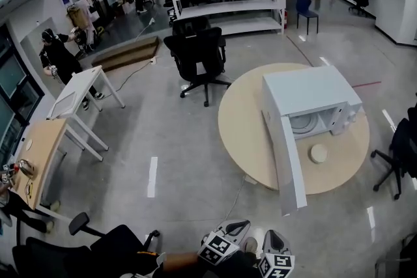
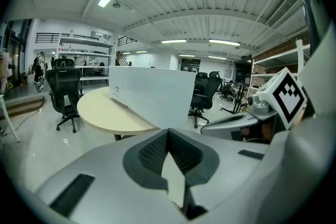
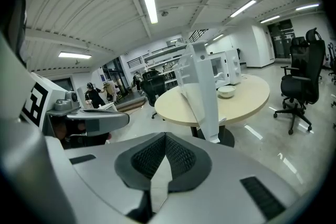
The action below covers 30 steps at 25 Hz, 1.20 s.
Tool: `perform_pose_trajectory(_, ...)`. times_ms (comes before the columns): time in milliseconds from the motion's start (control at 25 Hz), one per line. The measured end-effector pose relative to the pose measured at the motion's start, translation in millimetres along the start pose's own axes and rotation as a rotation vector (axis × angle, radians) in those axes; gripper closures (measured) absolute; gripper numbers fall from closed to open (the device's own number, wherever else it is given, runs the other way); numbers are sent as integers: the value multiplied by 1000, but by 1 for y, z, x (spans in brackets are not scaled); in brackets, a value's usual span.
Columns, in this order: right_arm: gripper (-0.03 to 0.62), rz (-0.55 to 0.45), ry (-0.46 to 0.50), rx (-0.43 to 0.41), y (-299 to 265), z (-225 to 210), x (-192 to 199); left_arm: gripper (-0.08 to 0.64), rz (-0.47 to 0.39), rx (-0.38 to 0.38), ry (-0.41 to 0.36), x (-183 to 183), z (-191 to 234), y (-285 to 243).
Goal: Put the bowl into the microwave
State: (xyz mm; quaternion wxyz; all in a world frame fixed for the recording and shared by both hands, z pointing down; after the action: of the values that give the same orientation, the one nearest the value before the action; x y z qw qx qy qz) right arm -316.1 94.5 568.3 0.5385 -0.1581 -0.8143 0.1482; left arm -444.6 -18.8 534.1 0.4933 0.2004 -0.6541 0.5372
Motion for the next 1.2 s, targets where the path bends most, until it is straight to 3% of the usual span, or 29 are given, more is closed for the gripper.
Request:
perform_pose_trajectory(560,577,42,47,59,17,-78,-39,514,7,-12,79,-21,-17,-63)
perform_pose_trajectory(1200,577,139,95,18,7,-124,-72,514,65,-106,188,-26,-18,-102)
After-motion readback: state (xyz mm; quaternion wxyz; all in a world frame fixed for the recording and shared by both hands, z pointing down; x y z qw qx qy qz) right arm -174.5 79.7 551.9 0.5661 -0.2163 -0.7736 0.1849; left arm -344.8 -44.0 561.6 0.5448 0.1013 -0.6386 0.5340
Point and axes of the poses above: the fingertips, and each gripper's own axes: y backward along the fingers, z to its left, x out of its underside, the point moved 9 cm from there along y, backward along the fingers, and after that the axes turned 8 degrees about -x, right-handed, at the moved point
